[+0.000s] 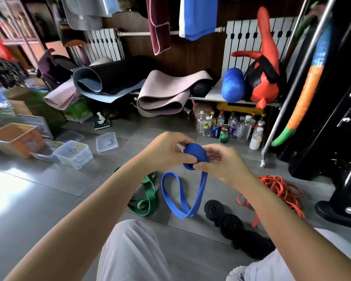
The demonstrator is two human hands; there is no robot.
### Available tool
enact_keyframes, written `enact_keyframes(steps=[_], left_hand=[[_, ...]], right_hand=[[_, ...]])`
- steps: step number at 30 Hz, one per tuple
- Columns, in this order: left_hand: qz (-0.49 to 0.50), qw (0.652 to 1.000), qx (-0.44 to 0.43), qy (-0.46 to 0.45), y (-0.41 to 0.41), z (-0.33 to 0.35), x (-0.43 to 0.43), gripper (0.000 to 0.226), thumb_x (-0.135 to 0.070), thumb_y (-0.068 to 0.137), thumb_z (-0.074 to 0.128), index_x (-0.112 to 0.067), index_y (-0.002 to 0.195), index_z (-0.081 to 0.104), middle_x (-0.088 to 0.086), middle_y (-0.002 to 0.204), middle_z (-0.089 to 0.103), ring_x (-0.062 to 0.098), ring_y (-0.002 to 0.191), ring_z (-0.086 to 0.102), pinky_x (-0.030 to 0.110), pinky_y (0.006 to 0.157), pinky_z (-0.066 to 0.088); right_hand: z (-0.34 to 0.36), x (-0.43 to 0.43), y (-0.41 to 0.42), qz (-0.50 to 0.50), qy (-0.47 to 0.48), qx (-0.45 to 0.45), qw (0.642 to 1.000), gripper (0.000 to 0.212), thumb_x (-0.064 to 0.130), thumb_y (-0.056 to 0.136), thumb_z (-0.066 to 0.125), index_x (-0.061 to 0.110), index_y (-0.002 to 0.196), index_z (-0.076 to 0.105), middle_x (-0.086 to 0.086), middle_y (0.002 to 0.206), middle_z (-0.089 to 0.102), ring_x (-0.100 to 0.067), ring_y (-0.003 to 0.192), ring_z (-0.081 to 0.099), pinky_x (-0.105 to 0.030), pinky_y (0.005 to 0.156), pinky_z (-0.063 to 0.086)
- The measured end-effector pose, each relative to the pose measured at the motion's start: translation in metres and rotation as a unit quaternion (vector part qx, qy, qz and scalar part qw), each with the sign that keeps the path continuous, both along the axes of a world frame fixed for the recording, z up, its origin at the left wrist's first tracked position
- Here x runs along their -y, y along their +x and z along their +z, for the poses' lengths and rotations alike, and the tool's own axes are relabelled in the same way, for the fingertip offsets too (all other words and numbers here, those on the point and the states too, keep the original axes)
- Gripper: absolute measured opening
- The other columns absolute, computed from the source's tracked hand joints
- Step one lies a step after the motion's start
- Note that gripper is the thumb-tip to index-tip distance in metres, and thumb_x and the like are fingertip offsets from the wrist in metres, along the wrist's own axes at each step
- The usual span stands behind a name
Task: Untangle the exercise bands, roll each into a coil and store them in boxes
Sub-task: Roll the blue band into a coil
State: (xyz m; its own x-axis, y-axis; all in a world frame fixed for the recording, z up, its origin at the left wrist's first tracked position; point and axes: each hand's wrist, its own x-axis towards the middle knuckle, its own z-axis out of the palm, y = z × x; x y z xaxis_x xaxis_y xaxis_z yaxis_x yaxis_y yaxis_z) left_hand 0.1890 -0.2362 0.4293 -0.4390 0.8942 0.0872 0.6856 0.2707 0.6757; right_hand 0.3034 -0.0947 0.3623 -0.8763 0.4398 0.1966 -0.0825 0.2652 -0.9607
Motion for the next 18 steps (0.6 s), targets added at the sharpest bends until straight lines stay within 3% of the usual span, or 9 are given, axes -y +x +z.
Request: enact_keyframes(steps=[2,4,7,11,15,18], left_hand=[[0.018,0.994,0.084,0.066,-0.002,0.008,-0.002,0.032,-0.008,0.078,0.073,-0.014,0.108,0.065,0.001,0.098,0.067,0.005,0.065,0.062,0.012,0.06,0.048],[0.038,0.971,0.178,0.152,-0.007,0.015,-0.006,0.028,-0.001,0.082,0.068,-0.016,0.105,0.064,0.005,0.097,0.068,0.006,0.072,0.065,0.016,0.067,0.051],[0.021,0.917,0.307,0.253,-0.016,0.03,-0.014,0.024,0.001,0.088,0.059,-0.014,0.106,0.063,0.003,0.097,0.07,0.012,0.086,0.068,0.022,0.073,0.054],[0.005,0.845,0.421,0.329,-0.031,0.059,-0.033,0.028,-0.005,0.093,0.052,0.0,0.12,0.057,0.012,0.109,0.066,0.019,0.098,0.065,0.028,0.086,0.053],[-0.036,0.777,0.491,0.393,-0.042,0.103,-0.055,0.019,-0.011,0.097,0.047,-0.006,0.106,0.062,0.004,0.093,0.073,0.012,0.087,0.069,0.019,0.075,0.053],[-0.036,0.751,0.516,0.411,-0.046,0.132,-0.068,0.018,-0.015,0.097,0.048,-0.006,0.104,0.063,0.004,0.088,0.073,0.01,0.082,0.07,0.018,0.072,0.054]], right_hand=[[0.012,-0.004,-0.007,0.002,-0.013,-0.022,1.0,0.041,0.016,0.055,0.084,0.031,0.088,0.065,0.014,0.078,0.072,-0.004,0.076,0.067,-0.02,0.074,0.052],[0.025,-0.007,-0.015,0.003,-0.02,-0.046,0.999,0.037,0.005,0.065,0.08,0.029,0.09,0.066,0.011,0.086,0.073,-0.007,0.08,0.067,-0.022,0.077,0.053],[0.052,-0.013,-0.029,-0.013,-0.056,-0.093,0.994,0.035,0.0,0.071,0.075,0.028,0.092,0.068,0.005,0.094,0.073,-0.008,0.084,0.067,-0.021,0.077,0.051],[0.107,-0.02,-0.045,-0.002,-0.058,-0.137,0.989,0.03,0.003,0.078,0.07,0.031,0.09,0.07,0.009,0.087,0.074,-0.006,0.083,0.069,-0.016,0.068,0.051],[0.169,-0.032,-0.064,-0.003,-0.067,-0.175,0.982,0.025,0.006,0.082,0.068,0.029,0.091,0.071,0.003,0.085,0.074,-0.015,0.083,0.069,-0.027,0.072,0.054],[0.199,-0.04,-0.074,-0.027,-0.089,-0.199,0.975,0.019,0.008,0.082,0.068,0.022,0.095,0.069,0.002,0.078,0.071,-0.018,0.078,0.063,-0.034,0.07,0.049]])
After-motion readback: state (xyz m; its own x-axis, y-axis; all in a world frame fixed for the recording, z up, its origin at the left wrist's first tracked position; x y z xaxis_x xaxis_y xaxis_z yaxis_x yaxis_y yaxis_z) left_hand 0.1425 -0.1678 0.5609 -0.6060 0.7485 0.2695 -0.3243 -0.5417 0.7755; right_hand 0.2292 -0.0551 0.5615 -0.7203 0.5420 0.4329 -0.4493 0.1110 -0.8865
